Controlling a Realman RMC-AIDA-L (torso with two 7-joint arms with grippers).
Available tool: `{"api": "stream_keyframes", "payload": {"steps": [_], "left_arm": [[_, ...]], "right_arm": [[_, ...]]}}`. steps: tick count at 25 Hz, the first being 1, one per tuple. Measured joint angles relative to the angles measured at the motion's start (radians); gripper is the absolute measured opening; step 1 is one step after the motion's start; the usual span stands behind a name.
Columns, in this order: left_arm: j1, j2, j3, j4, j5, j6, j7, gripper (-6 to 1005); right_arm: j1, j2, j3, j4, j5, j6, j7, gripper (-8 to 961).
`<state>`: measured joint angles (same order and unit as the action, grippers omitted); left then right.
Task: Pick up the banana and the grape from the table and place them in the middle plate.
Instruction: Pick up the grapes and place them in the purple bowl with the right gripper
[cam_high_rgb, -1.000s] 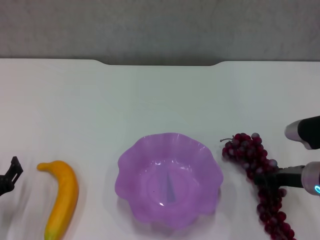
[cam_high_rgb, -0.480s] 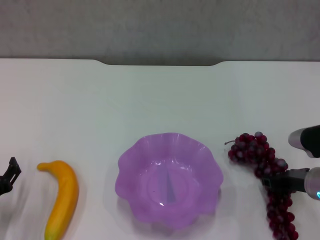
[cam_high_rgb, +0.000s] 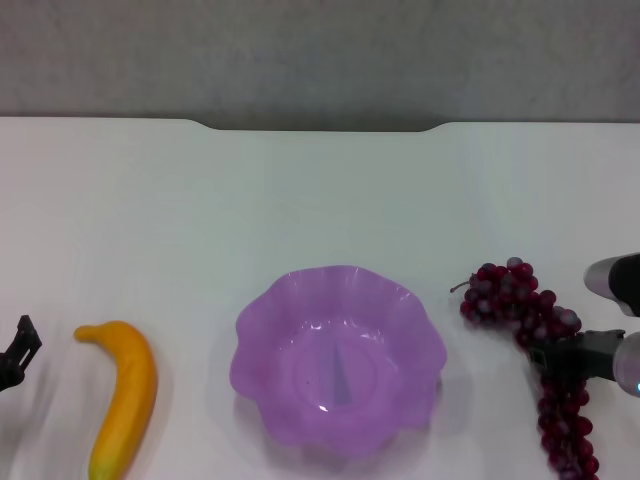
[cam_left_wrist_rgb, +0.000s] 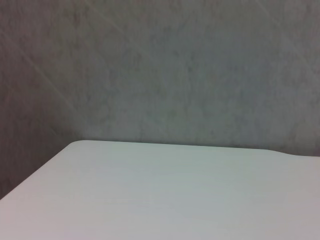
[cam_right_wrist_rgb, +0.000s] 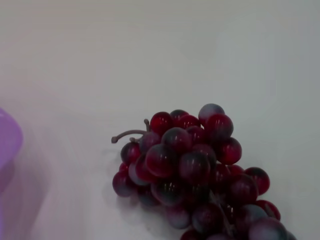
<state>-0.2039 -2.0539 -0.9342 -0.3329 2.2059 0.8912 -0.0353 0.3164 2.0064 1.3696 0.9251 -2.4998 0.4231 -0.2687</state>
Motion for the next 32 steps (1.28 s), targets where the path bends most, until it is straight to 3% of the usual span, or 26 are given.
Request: {"api": "stream_keyframes", "payload": {"steps": [5, 15, 23, 32], "left_arm": [[0.001, 0.0, 0.0, 0.001, 0.0, 0.0, 0.0, 891], [0.0, 0.0, 0.0, 0.0, 0.0, 0.001, 0.0, 891], [0.001, 0.0, -0.001, 0.005, -0.006, -0.001, 0.001, 891], [0.002, 0.0, -0.001, 0.006, -0.009, 0.0, 0.001, 892]], "right_arm": [[-0.013, 0.0, -0.014, 0.0, 0.0, -0.047, 0.0, 445], [-0.085, -0.002, -0.127, 0.006, -0.001, -0.297, -0.008, 442], [-0.192, -0.004, -0.137, 0.216, -0.002, -0.4, -0.172, 435], [-0.19, -0.006, -0.174, 0.293, -0.002, -0.454, -0.221, 433]]}}
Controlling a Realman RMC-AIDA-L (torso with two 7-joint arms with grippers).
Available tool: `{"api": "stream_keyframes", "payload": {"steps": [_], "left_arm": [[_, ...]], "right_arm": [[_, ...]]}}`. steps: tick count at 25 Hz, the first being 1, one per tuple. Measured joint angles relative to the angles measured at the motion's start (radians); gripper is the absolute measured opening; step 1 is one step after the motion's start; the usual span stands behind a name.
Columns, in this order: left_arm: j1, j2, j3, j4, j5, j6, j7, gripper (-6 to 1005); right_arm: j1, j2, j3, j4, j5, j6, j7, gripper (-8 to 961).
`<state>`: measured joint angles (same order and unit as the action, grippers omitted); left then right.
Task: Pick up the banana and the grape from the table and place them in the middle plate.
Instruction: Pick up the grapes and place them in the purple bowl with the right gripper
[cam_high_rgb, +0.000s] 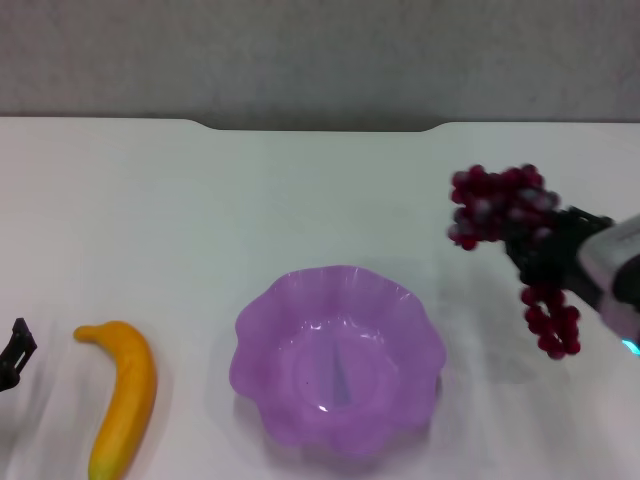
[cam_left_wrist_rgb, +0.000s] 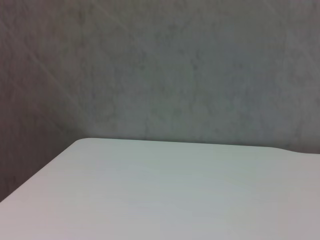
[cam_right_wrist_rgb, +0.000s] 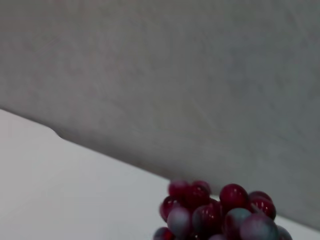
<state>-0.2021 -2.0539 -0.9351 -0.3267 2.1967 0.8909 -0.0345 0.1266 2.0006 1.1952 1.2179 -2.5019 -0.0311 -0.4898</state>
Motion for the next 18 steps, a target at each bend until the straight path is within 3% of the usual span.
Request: {"api": "stream_keyframes", "payload": {"steps": [10, 18], "left_arm": [[-0.012, -0.001, 0.009, -0.006, 0.004, -0.001, 0.001, 892], [-0.015, -0.002, 0.009, -0.006, 0.005, -0.001, 0.0, 891]], "right_arm": [[0.112, 0.005, -0.138, 0.063, 0.005, -0.032, -0.001, 431], [0.117, 0.007, -0.25, 0.026, 0.026, -0.101, 0.012, 429]]}}
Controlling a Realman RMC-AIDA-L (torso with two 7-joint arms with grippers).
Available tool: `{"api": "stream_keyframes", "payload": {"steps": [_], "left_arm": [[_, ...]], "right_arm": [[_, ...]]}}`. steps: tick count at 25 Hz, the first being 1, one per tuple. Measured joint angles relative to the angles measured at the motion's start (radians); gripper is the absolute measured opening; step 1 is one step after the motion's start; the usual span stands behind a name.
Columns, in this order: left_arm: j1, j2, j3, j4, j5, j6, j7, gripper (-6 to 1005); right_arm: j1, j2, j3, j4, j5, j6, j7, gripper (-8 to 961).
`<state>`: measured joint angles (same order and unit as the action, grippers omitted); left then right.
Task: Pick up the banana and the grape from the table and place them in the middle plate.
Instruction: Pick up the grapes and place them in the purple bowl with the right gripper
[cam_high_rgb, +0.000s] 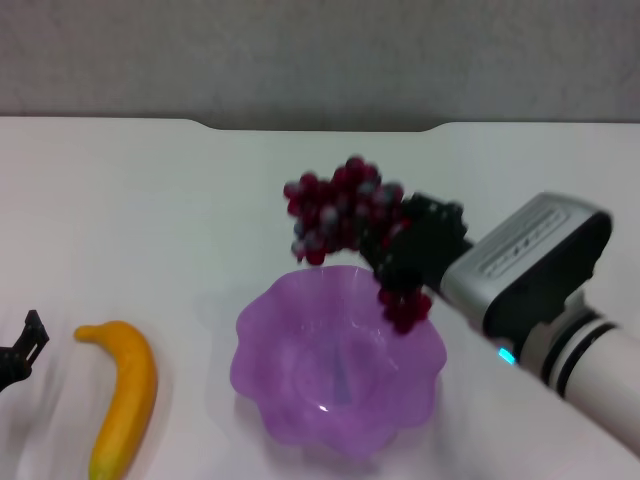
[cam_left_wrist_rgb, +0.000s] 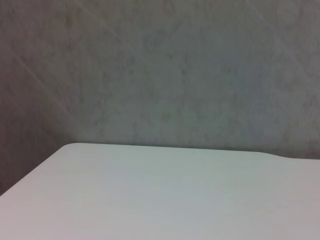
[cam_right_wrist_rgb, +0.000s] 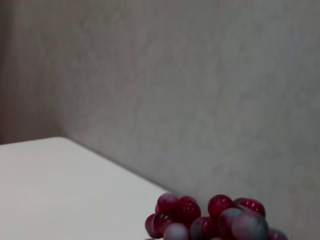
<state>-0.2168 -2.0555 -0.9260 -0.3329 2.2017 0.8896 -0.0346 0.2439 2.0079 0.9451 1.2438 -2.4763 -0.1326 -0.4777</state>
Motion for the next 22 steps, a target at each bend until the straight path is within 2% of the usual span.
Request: {"api": "stream_keyframes", "payload": {"steps": [6, 12, 14, 22], "left_arm": [[0.0, 0.0, 0.001, 0.0, 0.0, 0.0, 0.0, 891], [0.0, -0.001, 0.001, 0.0, 0.0, 0.0, -0.001, 891], [-0.001, -0.001, 0.001, 0.0, 0.001, 0.0, -0.001, 891], [0.001, -0.002, 0.001, 0.0, 0.0, 0.0, -0.001, 892]], "right_arm": [[0.012, 0.001, -0.084, -0.086, 0.039, -0.058, 0.009, 427], [0.018, 0.003, -0.112, -0.163, 0.039, -0.073, 0.062, 412], [0.035, 0.003, -0.126, -0.214, 0.039, -0.073, 0.122, 410], [0.079, 0.002, -0.16, -0.276, 0.032, -0.082, 0.175, 406]]}}
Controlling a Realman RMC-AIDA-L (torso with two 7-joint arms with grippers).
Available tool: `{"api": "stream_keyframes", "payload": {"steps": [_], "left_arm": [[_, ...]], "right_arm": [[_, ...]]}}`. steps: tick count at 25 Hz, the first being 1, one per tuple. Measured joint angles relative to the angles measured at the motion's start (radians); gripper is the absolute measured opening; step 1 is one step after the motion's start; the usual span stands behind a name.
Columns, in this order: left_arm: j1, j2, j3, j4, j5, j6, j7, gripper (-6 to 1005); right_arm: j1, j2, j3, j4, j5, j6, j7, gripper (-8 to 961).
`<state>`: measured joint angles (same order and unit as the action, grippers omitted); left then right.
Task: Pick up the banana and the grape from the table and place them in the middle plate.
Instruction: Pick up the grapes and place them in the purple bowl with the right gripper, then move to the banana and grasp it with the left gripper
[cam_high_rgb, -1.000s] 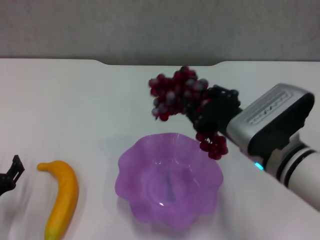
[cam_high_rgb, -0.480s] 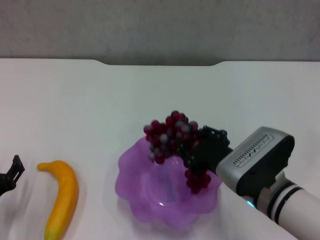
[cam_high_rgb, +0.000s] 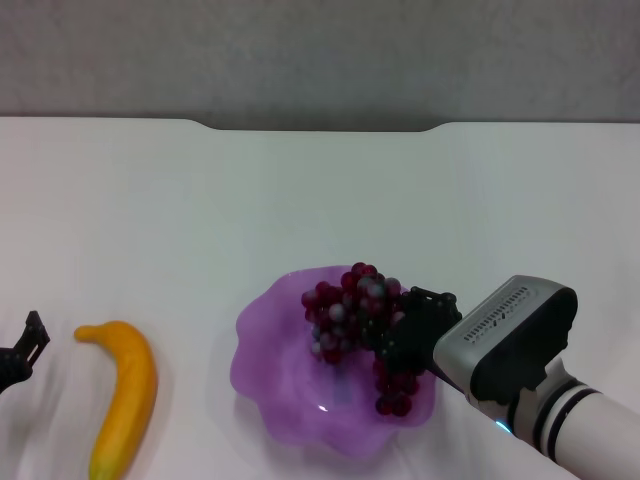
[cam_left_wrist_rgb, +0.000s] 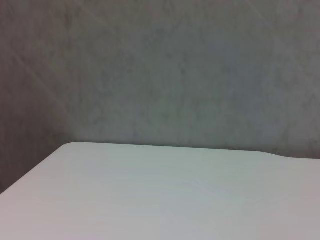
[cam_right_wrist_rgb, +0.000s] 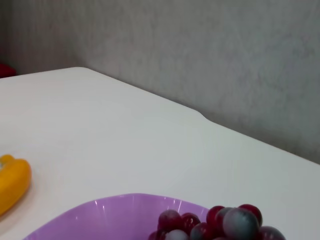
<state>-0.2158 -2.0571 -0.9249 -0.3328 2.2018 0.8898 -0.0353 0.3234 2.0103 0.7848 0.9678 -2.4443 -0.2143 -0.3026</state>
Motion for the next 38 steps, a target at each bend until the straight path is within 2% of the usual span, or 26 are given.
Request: {"api": "stream_keyframes", "payload": {"steps": [6, 12, 15, 21, 23, 28, 33, 38], "left_arm": [[-0.002, 0.0, 0.0, -0.002, 0.003, 0.0, 0.0, 891], [0.003, 0.0, 0.0, -0.002, 0.001, 0.0, 0.0, 891], [0.004, 0.0, 0.0, -0.002, 0.0, 0.0, 0.0, 891], [0.001, 0.0, 0.0, -0.002, 0.001, 0.0, 0.0, 892], [0.004, 0.001, 0.0, -0.012, 0.002, 0.0, -0.005, 892], [0.016, 0.006, 0.0, -0.038, 0.004, -0.001, -0.028, 892], [0.011, 0.003, 0.03, -0.041, 0.006, 0.0, -0.029, 891], [0.013, 0.003, 0.059, -0.065, 0.007, 0.008, -0.03, 891]], "right_arm": [[-0.002, 0.001, -0.018, -0.02, -0.002, -0.091, 0.001, 420], [-0.008, 0.001, -0.019, -0.031, -0.002, -0.119, 0.001, 446], [-0.009, 0.001, -0.019, -0.041, -0.002, -0.147, 0.001, 688], [-0.046, -0.002, -0.041, -0.163, -0.016, -0.454, 0.071, 883], [-0.058, -0.003, -0.038, -0.192, -0.017, -0.519, 0.099, 883], [-0.076, -0.007, 0.017, -0.243, -0.019, -0.562, 0.109, 884], [-0.097, -0.003, 0.057, -0.377, -0.018, -0.683, 0.098, 884], [-0.074, 0.0, 0.067, -0.56, -0.017, -0.769, 0.089, 886]]}}
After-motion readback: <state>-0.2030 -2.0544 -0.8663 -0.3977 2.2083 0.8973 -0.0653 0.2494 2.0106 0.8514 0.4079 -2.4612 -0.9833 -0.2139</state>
